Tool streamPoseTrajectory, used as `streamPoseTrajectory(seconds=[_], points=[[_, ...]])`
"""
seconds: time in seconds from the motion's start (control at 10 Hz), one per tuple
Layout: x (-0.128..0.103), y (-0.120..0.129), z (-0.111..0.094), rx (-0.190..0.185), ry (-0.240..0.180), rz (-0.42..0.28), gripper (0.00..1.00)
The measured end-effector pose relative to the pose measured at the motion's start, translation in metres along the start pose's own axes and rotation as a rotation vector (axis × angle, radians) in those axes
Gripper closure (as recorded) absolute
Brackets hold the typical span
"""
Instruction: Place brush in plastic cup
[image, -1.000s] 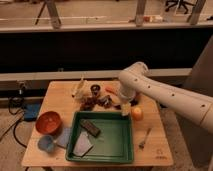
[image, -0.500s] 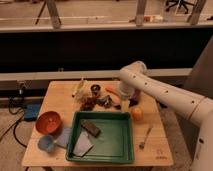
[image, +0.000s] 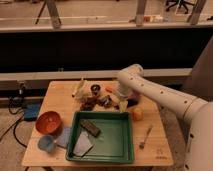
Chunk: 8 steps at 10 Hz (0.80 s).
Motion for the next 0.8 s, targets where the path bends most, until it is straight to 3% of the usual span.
streamPoseTrajectory(seconds=[0.5, 0.8], points=[[0.007, -0.009, 0.010, -0.012, 0.013, 0.009, 0.20], [0.007, -0.005, -0.015, -0.025, -0.001, 0.016, 0.20]])
